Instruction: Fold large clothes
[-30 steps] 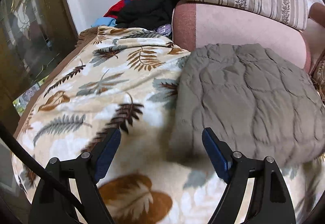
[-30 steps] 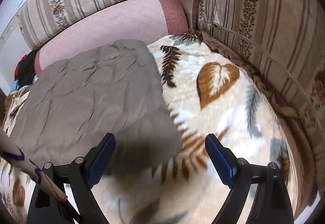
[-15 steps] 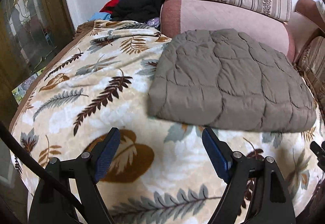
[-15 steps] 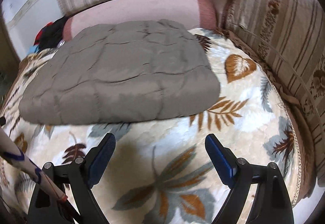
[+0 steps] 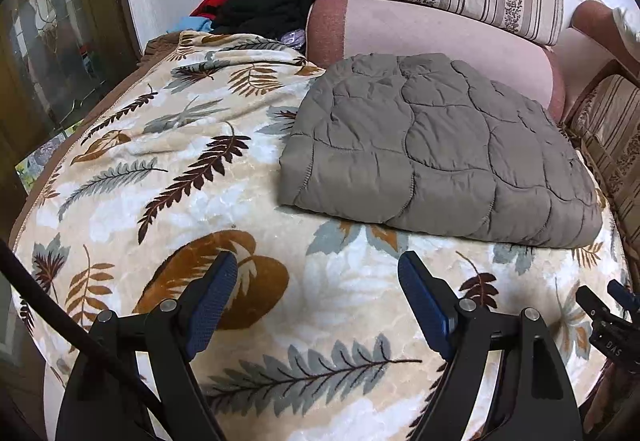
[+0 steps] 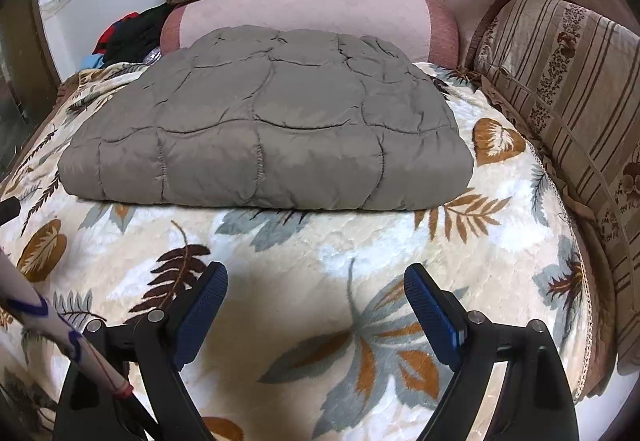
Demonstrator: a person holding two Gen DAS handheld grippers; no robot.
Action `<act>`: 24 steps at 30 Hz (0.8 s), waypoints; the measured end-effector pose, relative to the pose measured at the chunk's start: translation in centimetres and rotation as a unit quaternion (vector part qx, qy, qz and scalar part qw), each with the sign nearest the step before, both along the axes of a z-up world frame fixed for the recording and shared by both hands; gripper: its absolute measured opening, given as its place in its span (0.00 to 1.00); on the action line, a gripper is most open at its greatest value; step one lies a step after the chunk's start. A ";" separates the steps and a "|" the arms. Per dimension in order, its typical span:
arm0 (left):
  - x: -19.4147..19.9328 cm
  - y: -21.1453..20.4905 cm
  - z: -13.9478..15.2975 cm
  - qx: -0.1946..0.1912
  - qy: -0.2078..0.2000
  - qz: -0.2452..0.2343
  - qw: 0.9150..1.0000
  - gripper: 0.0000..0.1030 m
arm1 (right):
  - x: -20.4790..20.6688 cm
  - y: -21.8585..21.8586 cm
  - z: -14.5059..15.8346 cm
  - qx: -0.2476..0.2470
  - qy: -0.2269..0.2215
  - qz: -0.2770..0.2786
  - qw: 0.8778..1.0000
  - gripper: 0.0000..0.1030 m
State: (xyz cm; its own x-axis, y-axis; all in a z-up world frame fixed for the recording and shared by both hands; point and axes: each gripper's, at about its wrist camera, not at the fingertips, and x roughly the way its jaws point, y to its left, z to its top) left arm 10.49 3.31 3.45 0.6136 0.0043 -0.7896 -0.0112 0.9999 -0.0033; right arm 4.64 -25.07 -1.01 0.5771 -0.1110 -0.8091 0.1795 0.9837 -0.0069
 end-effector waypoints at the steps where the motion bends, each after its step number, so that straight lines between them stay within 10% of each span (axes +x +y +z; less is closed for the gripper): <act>1: -0.2 0.0 0.0 -0.001 0.000 -0.001 1.000 0.79 | -0.1 0.1 0.1 0.000 -0.001 0.000 1.000 0.90; 24: 5.6 2.7 -3.8 -0.039 0.052 0.004 0.998 0.79 | 0.8 -5.9 -0.7 0.024 -0.018 -0.064 0.998 0.90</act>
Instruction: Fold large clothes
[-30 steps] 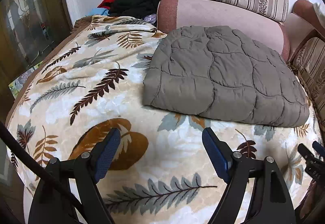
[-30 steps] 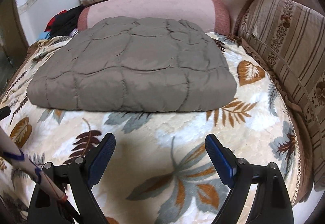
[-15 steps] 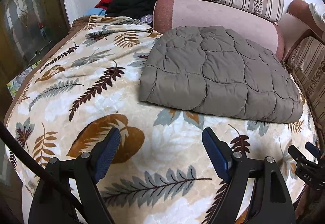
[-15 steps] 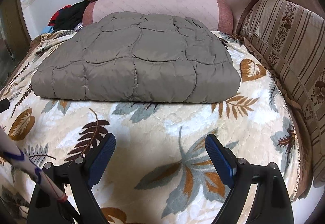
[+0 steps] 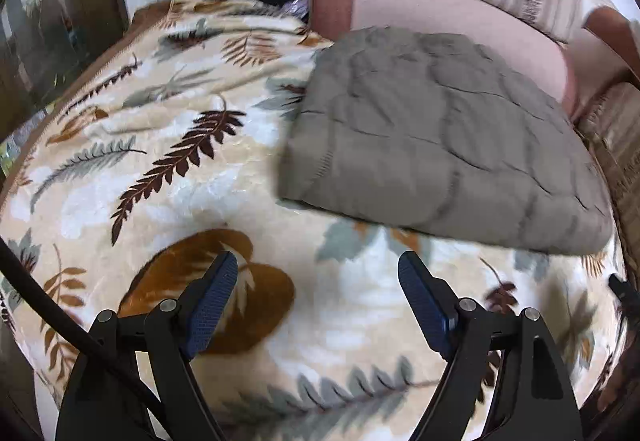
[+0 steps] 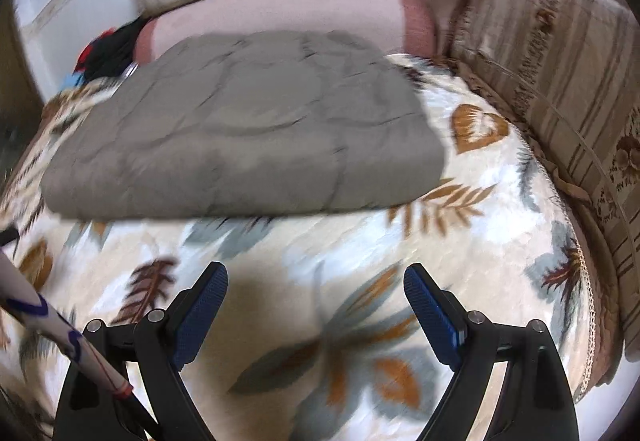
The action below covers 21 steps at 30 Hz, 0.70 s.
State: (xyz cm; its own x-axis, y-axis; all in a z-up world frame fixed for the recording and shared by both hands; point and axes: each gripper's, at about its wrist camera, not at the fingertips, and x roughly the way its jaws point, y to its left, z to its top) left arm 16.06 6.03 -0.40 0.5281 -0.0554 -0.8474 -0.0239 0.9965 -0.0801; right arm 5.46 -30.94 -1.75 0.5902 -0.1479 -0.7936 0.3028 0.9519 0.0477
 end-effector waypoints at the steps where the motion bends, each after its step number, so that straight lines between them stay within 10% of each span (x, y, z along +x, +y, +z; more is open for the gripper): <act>1: 1.0 0.6 -0.4 -0.012 0.005 0.001 1.000 0.79 | 0.4 -1.3 0.1 0.007 -0.005 -0.010 1.000 0.90; 13: 11.9 3.2 -6.1 -0.209 0.072 -0.073 0.973 0.88 | 9.9 -13.6 -5.7 0.234 0.003 -0.054 0.971 0.94; 21: 14.5 1.9 -4.5 -0.142 0.069 -0.088 0.984 0.70 | 8.9 -10.6 -3.9 0.240 0.005 -0.016 0.971 0.60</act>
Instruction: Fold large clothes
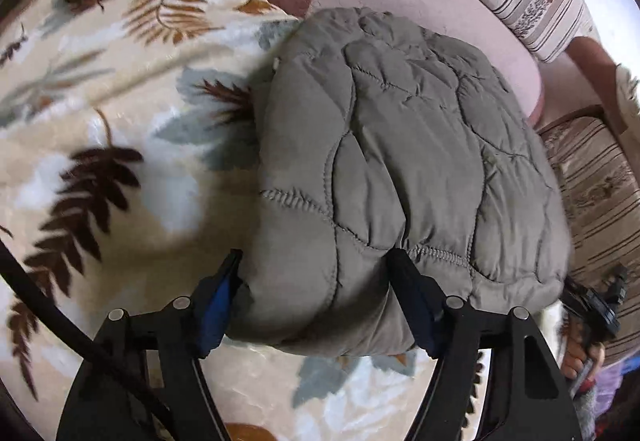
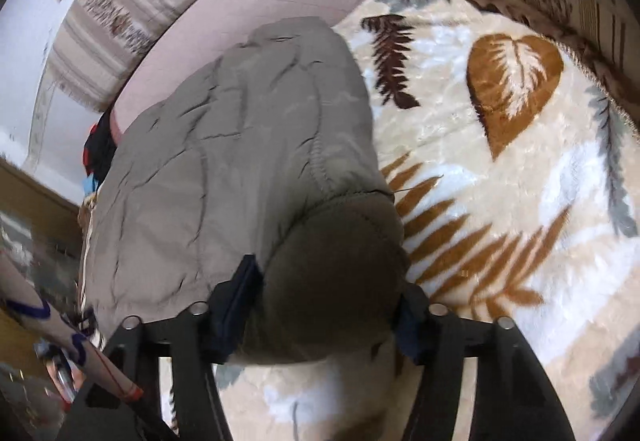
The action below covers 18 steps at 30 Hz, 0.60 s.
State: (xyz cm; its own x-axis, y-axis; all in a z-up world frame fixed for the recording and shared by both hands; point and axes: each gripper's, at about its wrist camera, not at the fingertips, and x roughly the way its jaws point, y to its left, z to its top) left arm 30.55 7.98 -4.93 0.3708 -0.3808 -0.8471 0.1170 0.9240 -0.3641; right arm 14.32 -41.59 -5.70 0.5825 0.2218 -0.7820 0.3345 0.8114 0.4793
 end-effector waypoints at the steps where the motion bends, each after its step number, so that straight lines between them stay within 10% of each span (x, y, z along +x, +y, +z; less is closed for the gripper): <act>1: -0.2 0.0 0.1 0.005 -0.004 0.000 1.000 0.70 | -0.6 0.5 0.0 0.001 -0.001 0.003 1.000 0.60; 18: -11.2 -0.3 6.5 0.141 -0.118 0.072 0.980 0.69 | -3.0 1.2 4.2 -0.146 -0.011 -0.036 0.989 0.81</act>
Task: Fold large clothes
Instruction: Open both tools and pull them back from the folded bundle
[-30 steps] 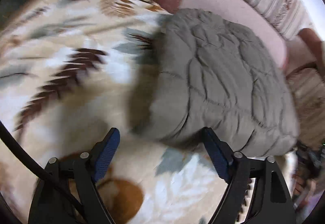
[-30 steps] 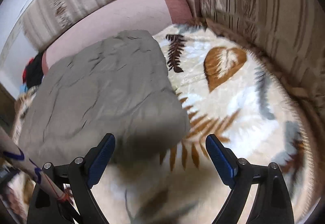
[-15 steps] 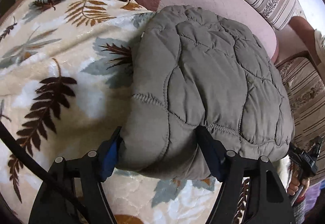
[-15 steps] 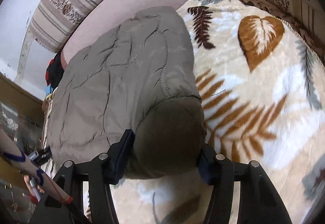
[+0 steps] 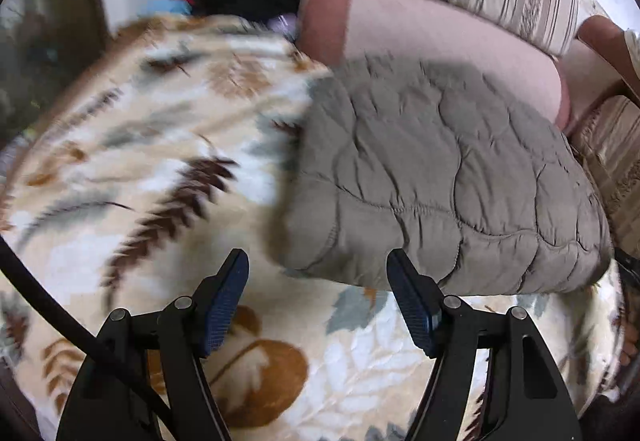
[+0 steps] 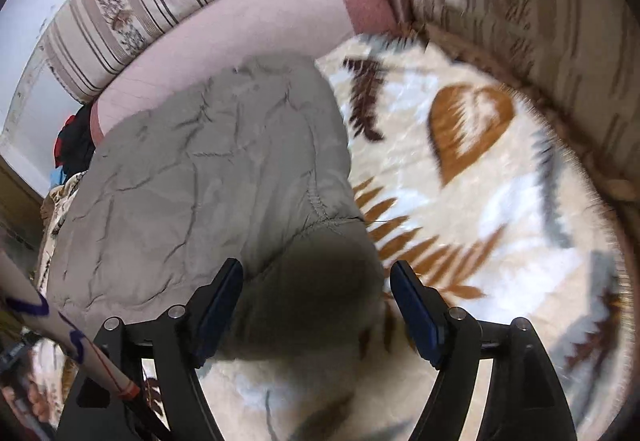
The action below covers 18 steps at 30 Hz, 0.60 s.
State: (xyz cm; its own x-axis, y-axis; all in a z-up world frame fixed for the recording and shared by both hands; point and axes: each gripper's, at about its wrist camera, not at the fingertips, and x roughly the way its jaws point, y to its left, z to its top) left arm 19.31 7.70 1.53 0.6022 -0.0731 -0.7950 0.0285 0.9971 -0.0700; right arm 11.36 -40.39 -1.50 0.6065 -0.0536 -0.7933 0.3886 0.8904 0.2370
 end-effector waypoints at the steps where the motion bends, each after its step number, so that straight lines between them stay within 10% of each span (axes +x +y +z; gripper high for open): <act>1: -1.0 -0.1 0.8 0.011 -0.017 0.007 1.000 0.70 | -0.9 0.7 0.8 -0.018 -0.006 0.004 1.000 0.81; 8: -7.2 -0.9 5.7 0.035 -0.114 0.051 0.992 0.88 | -4.3 6.4 3.2 -0.068 -0.026 0.049 0.996 0.83; 18: -12.1 -3.1 7.0 0.031 -0.120 0.046 0.991 0.89 | -6.5 16.0 3.9 -0.115 -0.031 0.138 0.983 0.85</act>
State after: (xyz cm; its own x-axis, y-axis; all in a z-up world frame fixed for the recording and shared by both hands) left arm 7.20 4.61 8.49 0.7759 0.0346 -0.6299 -0.0537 0.9985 -0.0114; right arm 4.86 -24.40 2.38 0.6702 -0.0546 -0.7402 0.1167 0.9926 0.0325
